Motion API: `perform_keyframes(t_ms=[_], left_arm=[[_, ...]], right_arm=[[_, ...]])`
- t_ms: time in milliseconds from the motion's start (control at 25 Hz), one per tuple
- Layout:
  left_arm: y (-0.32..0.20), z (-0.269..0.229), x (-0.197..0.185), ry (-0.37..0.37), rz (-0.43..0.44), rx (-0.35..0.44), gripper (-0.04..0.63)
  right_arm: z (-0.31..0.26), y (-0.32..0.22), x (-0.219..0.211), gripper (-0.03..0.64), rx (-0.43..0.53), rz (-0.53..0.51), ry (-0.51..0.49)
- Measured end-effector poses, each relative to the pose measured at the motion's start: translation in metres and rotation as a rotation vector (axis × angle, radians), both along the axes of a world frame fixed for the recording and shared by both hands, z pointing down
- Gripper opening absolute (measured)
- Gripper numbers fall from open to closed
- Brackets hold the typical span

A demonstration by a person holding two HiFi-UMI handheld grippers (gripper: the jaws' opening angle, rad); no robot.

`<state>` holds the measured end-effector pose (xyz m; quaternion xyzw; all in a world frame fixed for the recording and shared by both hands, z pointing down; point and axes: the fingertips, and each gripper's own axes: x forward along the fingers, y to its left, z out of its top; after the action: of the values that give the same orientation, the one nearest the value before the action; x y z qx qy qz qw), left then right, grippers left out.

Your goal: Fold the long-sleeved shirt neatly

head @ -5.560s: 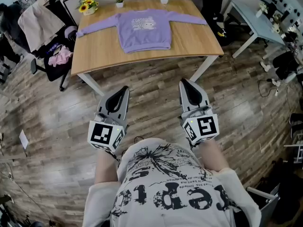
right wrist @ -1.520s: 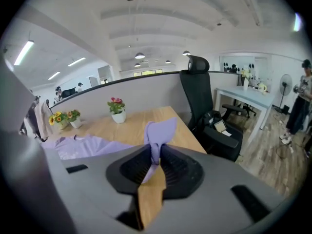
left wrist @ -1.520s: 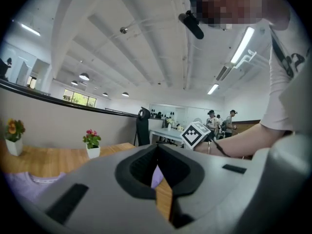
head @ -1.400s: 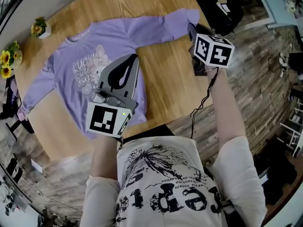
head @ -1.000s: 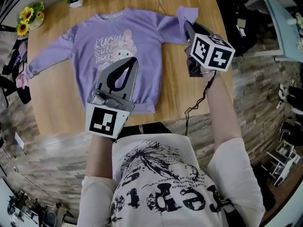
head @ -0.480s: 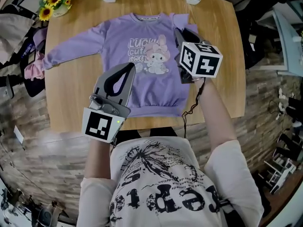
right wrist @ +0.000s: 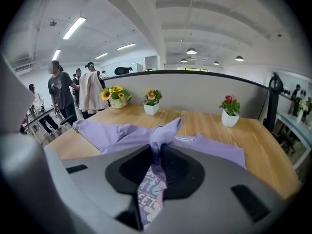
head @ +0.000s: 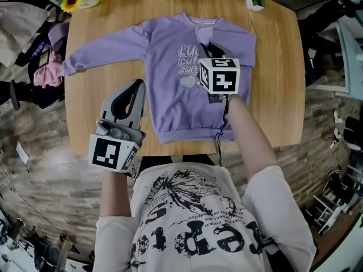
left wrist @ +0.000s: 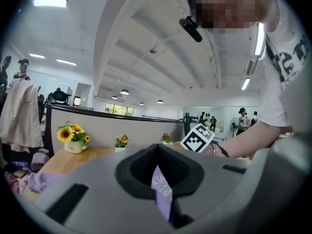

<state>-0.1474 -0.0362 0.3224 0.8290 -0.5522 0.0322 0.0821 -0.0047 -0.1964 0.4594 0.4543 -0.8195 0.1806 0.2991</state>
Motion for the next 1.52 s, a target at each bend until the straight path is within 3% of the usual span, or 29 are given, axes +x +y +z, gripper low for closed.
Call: perform_keyframes(t_ms=[280, 480, 600, 720, 880, 1040, 1240, 1520], left_arm=[[-0.005, 0.019, -0.023, 0.015, -0.026, -0.021, 0.005], [-0.001, 0.032, -0.034, 0.029, -0.047, -0.049, 0.004], [0.003, 0.041, -0.043, 0.030, -0.061, -0.071, 0.004], [0.007, 0.048, -0.053, 0.023, -0.073, -0.087, 0.005], [0.010, 0.047, -0.065, 0.022, -0.096, -0.084, 0.005], [0.016, 0.035, -0.082, 0.023, -0.123, -0.055, 0.005], [0.036, 0.022, -0.127, 0.008, -0.200, -0.021, 0.005], [0.079, 0.019, -0.214, -0.001, -0.347, -0.032, 0.005]], right_arm=[[0.015, 0.005, -0.042, 0.063, -0.054, -0.026, -0.059], [0.038, 0.007, -0.072, 0.074, -0.094, -0.091, 0.002], [0.056, 0.011, -0.084, 0.136, -0.141, -0.123, 0.014], [0.065, 0.020, -0.098, 0.264, -0.165, -0.164, -0.005], [0.062, 0.029, -0.116, 0.328, -0.155, -0.222, -0.024], [0.044, 0.034, -0.139, 0.347, -0.132, -0.266, -0.042], [0.021, 0.044, -0.200, 0.347, -0.101, -0.369, -0.052], [0.009, 0.087, -0.327, 0.360, -0.095, -0.557, -0.065]])
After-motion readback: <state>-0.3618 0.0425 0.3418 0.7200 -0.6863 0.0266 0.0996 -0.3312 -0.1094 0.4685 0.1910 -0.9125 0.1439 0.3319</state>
